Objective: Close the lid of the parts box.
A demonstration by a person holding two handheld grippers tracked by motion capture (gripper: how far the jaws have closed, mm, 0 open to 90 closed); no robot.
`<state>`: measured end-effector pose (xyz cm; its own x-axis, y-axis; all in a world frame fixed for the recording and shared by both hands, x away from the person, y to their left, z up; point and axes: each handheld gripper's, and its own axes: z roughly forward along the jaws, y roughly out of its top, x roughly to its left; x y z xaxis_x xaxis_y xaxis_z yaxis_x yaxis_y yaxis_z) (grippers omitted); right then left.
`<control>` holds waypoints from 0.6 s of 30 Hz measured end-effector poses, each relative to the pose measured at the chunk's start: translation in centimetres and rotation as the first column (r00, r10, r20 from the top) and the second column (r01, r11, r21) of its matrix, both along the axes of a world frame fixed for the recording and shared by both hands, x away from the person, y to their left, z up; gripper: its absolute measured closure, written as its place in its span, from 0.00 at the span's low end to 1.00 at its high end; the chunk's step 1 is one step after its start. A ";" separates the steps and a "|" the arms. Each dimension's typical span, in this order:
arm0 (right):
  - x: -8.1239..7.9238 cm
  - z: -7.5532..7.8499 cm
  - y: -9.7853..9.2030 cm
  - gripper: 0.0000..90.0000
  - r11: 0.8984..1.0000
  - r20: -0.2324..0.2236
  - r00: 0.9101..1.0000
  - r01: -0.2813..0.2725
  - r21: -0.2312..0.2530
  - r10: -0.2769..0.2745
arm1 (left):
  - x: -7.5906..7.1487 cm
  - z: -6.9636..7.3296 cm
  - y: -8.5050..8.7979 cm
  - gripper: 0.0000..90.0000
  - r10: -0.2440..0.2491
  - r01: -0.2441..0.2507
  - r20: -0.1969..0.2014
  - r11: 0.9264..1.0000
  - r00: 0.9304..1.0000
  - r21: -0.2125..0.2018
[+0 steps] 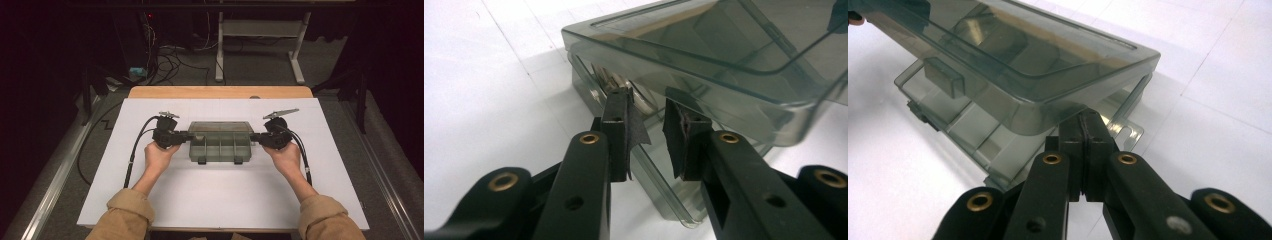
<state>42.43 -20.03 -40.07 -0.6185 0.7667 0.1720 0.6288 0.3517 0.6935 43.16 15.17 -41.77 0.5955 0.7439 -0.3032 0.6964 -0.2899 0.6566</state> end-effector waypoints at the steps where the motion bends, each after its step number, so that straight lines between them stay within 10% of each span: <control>1: -0.1 0.0 0.0 1.00 1.000 -0.003 1.000 -0.002 0.004 0.002 | -0.1 0.0 0.0 0.81 -0.006 0.006 0.003 1.000 1.000 0.005; 18: -1.4 -0.5 -0.3 1.00 0.999 -0.001 0.999 -0.035 0.017 0.035 | -2.1 -0.2 0.4 0.82 -0.044 0.043 0.028 0.999 0.999 0.027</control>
